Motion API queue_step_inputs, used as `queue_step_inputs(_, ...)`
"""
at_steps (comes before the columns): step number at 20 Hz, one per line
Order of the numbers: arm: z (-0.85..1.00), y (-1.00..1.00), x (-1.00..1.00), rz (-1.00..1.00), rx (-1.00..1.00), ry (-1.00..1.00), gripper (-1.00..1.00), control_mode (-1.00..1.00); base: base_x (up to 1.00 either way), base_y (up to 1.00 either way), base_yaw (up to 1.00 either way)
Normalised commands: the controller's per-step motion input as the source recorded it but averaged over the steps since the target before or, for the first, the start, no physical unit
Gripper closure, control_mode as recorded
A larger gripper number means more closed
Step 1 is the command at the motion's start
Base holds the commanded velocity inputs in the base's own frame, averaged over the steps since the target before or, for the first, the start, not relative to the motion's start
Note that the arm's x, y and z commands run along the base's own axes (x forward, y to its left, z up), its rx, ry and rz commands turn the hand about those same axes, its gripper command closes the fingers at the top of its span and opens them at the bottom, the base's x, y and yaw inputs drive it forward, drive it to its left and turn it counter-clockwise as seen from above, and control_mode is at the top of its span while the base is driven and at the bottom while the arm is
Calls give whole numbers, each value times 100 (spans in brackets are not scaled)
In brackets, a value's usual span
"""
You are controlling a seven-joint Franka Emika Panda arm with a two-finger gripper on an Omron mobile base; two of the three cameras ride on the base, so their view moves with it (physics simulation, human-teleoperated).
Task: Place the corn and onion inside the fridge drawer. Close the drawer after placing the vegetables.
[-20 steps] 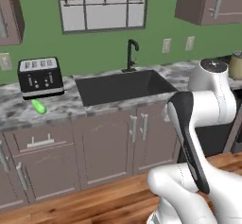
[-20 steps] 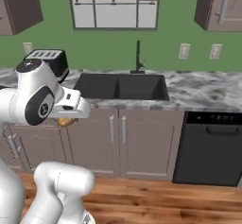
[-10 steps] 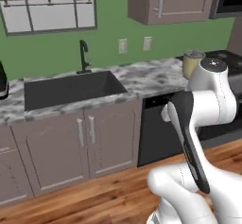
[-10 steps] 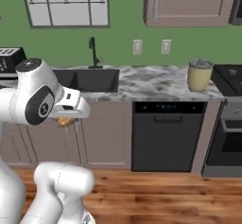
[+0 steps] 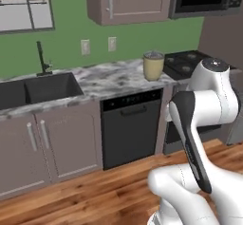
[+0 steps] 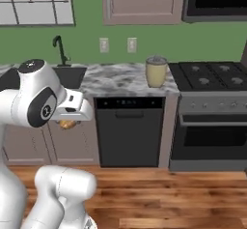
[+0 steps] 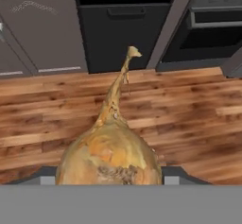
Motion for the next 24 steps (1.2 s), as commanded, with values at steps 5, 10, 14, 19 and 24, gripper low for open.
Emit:
queue_step_inputs(5, 0, 0, 0, 0, 0, 0, 100, 100, -44, -86, 7)
queue_step_inputs(10, 0, 0, 0, 0, 0, 0, 100, 100, -18, -100, 2)
queue_step_inputs(14, 0, 0, 0, 0, 0, 0, 100, 100, 0, -100, 0)
queue_step_inputs(19, 0, 0, 0, 0, 0, 0, 100, 100, 0, -100, 0)
queue_step_inputs(24, 0, 0, 0, 0, 0, 0, 100, 100, 0, -100, 0)
